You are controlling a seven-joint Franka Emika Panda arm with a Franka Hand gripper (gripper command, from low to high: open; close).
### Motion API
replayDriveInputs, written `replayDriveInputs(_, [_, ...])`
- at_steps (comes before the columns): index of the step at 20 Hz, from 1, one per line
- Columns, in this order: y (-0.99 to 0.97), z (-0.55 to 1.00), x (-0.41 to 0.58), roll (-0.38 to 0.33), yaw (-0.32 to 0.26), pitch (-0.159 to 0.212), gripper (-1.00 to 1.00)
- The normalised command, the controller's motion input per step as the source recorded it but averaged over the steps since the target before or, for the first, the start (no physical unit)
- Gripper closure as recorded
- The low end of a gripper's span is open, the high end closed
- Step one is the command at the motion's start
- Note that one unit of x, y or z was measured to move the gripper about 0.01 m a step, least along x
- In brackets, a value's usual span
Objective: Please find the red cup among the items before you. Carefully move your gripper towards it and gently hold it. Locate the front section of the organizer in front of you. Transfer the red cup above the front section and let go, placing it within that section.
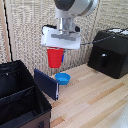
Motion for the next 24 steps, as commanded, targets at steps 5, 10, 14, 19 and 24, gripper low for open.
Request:
replayDriveInputs(5, [0.98, 0.12, 0.133, -0.009, 0.000, 0.031, 1.00])
replayDriveInputs(10, [0.98, 0.08, 0.132, -0.019, 0.000, 0.025, 1.00])
replayDriveInputs(14, [0.92, 0.00, 0.049, -0.079, 0.000, 0.005, 1.00])
replayDriveInputs(19, [0.77, -0.10, 0.000, -0.204, 0.000, 0.000, 1.00])
replayDriveInputs(24, [0.66, -0.23, -0.005, -0.257, 0.000, -0.005, 1.00])
